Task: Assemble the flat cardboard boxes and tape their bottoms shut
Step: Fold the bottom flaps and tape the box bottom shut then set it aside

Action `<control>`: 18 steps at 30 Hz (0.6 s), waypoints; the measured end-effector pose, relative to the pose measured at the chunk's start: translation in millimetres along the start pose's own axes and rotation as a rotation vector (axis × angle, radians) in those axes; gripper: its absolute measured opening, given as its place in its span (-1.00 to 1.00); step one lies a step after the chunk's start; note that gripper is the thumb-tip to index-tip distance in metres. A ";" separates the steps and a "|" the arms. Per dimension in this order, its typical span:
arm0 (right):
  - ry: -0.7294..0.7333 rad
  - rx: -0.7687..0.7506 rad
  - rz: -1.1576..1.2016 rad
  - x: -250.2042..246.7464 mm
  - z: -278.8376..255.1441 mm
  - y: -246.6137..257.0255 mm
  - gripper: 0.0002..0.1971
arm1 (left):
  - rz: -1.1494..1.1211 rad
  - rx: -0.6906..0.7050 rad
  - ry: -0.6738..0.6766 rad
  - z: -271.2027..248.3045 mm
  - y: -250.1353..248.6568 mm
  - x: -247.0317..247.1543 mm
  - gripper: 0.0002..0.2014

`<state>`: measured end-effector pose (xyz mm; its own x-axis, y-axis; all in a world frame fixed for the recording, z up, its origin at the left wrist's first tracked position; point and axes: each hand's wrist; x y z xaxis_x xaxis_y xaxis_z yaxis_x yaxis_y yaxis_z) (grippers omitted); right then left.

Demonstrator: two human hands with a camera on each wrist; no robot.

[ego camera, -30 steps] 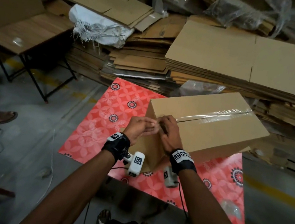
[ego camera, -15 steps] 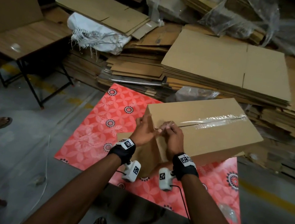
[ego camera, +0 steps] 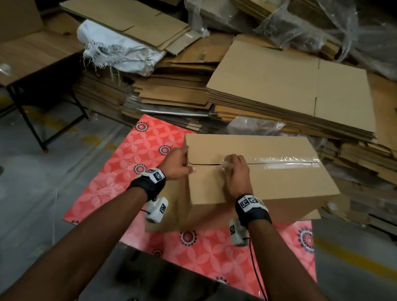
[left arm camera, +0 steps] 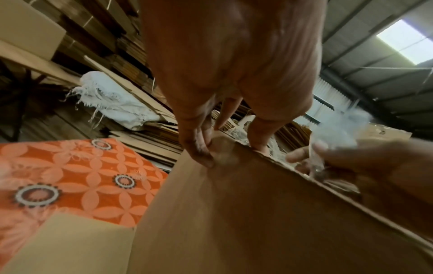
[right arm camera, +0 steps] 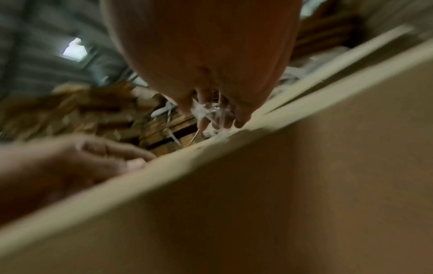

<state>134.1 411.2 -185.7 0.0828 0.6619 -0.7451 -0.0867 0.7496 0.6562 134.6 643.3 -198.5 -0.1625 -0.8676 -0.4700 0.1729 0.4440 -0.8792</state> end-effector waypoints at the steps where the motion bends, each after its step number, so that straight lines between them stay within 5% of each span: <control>1: -0.032 0.000 -0.005 -2.2 -1.5 2.3 -0.76 | 0.000 0.012 0.034 0.7 1.0 -7.6 -0.50; 7: 0.060 -0.045 -0.090 -2.3 0.3 5.1 -0.89 | 0.083 -0.026 0.019 3.6 -0.1 -35.3 -0.41; 12: 0.200 0.237 0.354 -4.1 4.4 4.5 -0.86 | 0.311 -0.089 0.009 5.2 -13.5 -37.1 -0.27; 15: 0.107 0.221 0.345 -3.8 8.7 -4.0 -0.80 | 0.502 0.024 0.001 8.2 -31.6 -17.5 -0.27; 18: -0.070 0.402 0.391 -2.7 15.0 -1.6 -0.93 | 0.504 0.126 0.076 16.2 -49.3 16.6 -0.45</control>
<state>148.9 408.4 -183.0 0.1872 0.8798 -0.4369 0.2597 0.3846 0.8858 139.1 603.4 -161.7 -0.0985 -0.5327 -0.8405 0.3623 0.7675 -0.5289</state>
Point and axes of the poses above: each hand's wrist, its own z-axis towards the middle knuckle, its own x-axis out of the palm, y = z × x, and after that the axes turned 12 degrees about x, right-handed
